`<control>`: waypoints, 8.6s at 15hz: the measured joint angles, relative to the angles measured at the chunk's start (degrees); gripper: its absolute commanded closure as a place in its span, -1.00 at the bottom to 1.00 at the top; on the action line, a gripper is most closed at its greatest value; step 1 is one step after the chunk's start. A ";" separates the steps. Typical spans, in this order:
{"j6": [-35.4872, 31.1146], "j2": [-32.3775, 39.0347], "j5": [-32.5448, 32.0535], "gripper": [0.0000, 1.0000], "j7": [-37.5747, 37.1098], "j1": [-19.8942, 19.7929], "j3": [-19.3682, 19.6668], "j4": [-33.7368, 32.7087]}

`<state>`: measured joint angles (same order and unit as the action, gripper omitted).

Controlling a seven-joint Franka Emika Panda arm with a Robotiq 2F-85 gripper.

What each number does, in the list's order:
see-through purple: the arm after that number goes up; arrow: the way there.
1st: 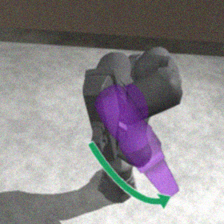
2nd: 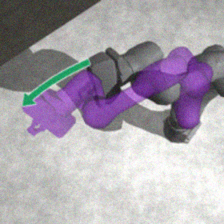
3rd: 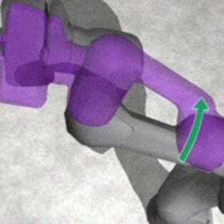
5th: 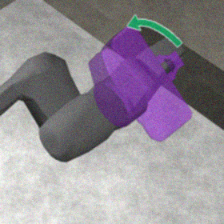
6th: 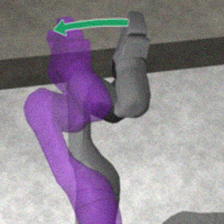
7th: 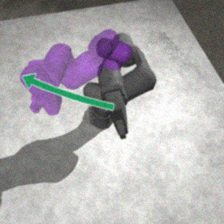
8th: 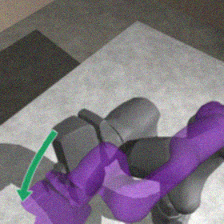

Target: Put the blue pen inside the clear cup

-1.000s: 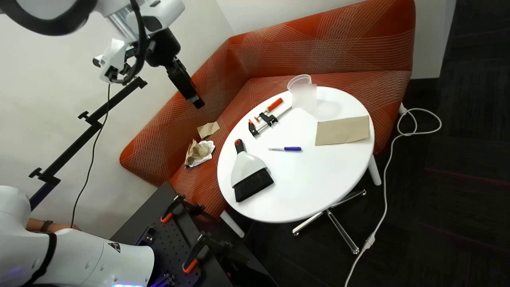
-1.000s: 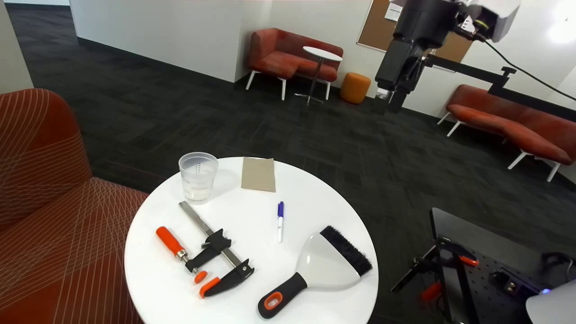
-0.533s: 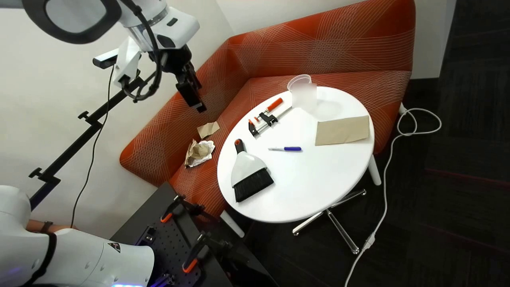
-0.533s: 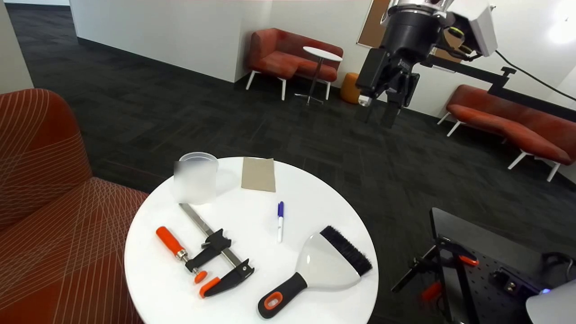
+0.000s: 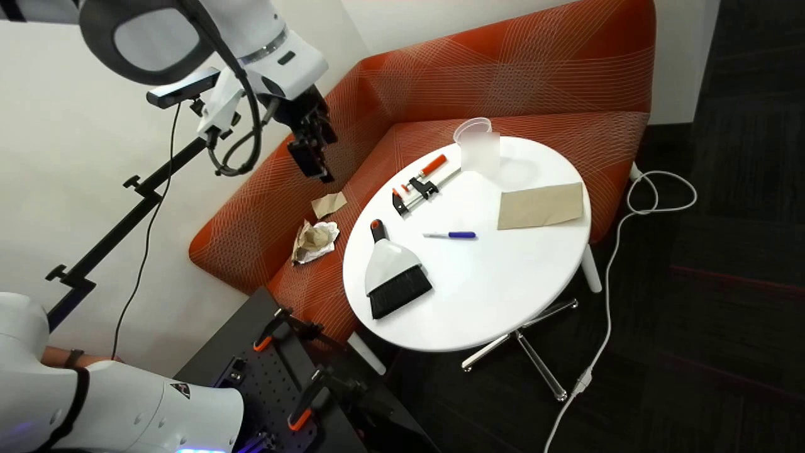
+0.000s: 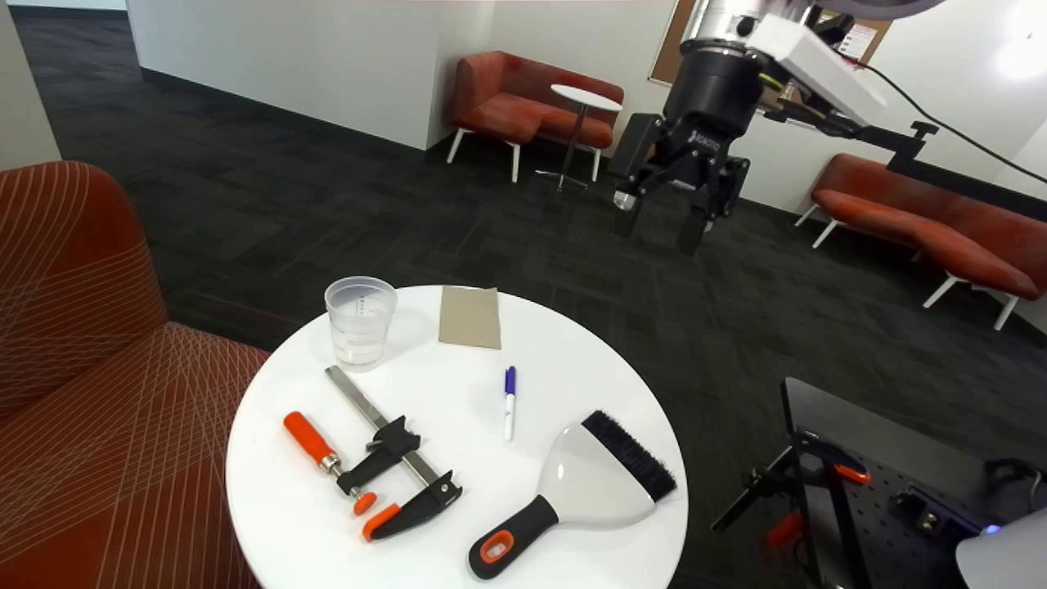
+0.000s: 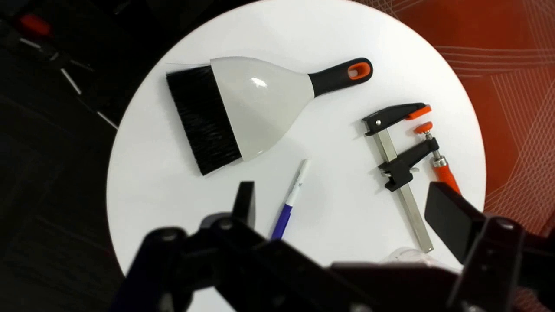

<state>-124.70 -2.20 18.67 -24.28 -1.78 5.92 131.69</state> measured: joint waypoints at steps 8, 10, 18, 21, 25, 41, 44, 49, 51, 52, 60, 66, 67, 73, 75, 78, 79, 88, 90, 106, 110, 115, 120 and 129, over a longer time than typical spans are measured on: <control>-12.47 13.21 8.18 -1.00 -8.71 0.03 -1.46 -2.02; -13.77 16.83 9.78 -1.00 -8.71 -0.04 -1.46 -3.36; -14.89 29.70 10.36 -1.00 -10.13 -0.23 -1.24 -10.17; -14.86 31.33 10.34 -1.00 -10.05 -0.23 -1.24 -11.03; -14.87 31.36 10.33 -1.00 -10.05 -0.23 -1.24 -11.03; -14.31 47.07 10.34 -1.00 -7.97 -5.42 -2.41 -27.00; -13.95 49.50 10.34 -1.00 -7.26 -5.79 -2.42 -29.70; -13.13 52.23 10.33 -1.00 -7.26 -6.08 -2.41 -32.72; -13.11 53.00 10.33 -1.00 -7.26 -6.13 -2.36 -33.40; -13.11 53.34 10.32 -1.00 -7.26 -6.17 -2.32 -33.66; -12.93 55.18 10.16 0.17 -7.26 -6.76 -1.91 -35.25; -10.66 55.16 10.05 0.98 -7.27 -7.33 -1.68 -36.46; -10.59 55.17 10.05 0.96 -7.27 -7.44 -1.67 -36.51; -10.60 54.96 10.05 0.91 -7.33 -7.23 -1.68 -36.59; -11.14 53.84 10.05 0.91 -7.33 -6.87 -1.68 -36.41; -13.34 50.37 10.05 0.91 -7.33 -6.11 -1.67 -35.25; -14.48 48.76 10.05 0.91 -7.33 -5.86 -1.67 -34.46; -33.25 34.86 9.91 0.91 -7.29 -2.55 -1.79 -24.82; -39.18 32.96 9.32 0.91 -6.23 -1.22 -2.18 -22.82; -58.30 32.42 6.11 0.91 -2.60 3.06 -2.62 -18.50; -59.53 32.96 4.71 0.91 -1.09 3.10 -2.90 -20.09; -62.90 35.85 2.68 0.91 0.56 4.12 -1.95 -22.67; -68.05 41.23 2.31 0.91 0.56 9.09 2.60 -25.99; -68.97 47.27 2.43 0.91 0.54 15.03 8.78 -30.07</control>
<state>-193.67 45.07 21.10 -23.74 13.25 14.70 101.62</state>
